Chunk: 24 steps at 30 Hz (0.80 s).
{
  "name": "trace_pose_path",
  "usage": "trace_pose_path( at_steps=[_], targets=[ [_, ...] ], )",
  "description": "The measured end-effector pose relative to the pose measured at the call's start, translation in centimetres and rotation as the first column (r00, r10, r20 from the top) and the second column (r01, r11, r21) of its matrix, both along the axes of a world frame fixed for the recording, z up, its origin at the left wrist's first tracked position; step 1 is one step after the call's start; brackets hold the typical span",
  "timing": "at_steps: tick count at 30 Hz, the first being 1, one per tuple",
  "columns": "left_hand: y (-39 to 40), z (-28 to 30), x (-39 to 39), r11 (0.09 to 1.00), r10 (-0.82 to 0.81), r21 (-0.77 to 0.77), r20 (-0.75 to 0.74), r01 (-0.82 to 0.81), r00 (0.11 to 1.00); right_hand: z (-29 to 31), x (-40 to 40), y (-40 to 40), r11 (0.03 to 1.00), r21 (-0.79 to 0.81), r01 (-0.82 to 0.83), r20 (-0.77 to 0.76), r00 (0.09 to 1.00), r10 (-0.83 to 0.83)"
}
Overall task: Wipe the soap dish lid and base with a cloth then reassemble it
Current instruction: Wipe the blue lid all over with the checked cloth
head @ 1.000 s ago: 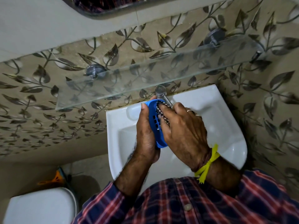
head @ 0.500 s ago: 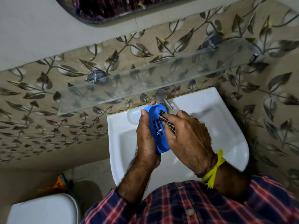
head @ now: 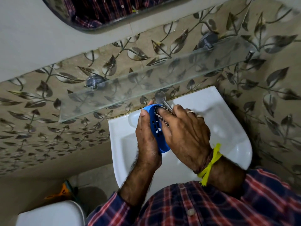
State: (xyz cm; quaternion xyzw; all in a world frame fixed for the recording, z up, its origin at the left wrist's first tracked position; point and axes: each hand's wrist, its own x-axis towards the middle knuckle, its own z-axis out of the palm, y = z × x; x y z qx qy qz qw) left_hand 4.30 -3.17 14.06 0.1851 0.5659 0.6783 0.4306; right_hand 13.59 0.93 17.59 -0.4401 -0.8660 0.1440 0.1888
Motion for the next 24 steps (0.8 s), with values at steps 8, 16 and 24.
trace_pose_path(
  at_steps=[8, 16, 24],
  targets=[
    [0.0, -0.1, -1.2, 0.999, -0.006, 0.034, 0.141, 0.001, 0.99, -0.2, 1.2, 0.8, 0.97, -0.233, -0.063, -0.133, 0.991, 0.032],
    [-0.1, -0.3, -1.6, 0.995, -0.062, 0.085, 0.12, 0.052, 0.991, -0.6, 1.8, 0.0, 0.985, -0.154, -0.081, -0.087, 0.994, 0.068],
    [0.1, -0.2, -1.9, 0.99, -0.143, 0.038, 0.11, 0.139, 0.984, -0.2, 2.7, 0.4, 0.995, -0.029, -0.099, 0.071, 0.992, 0.101]
  ],
)
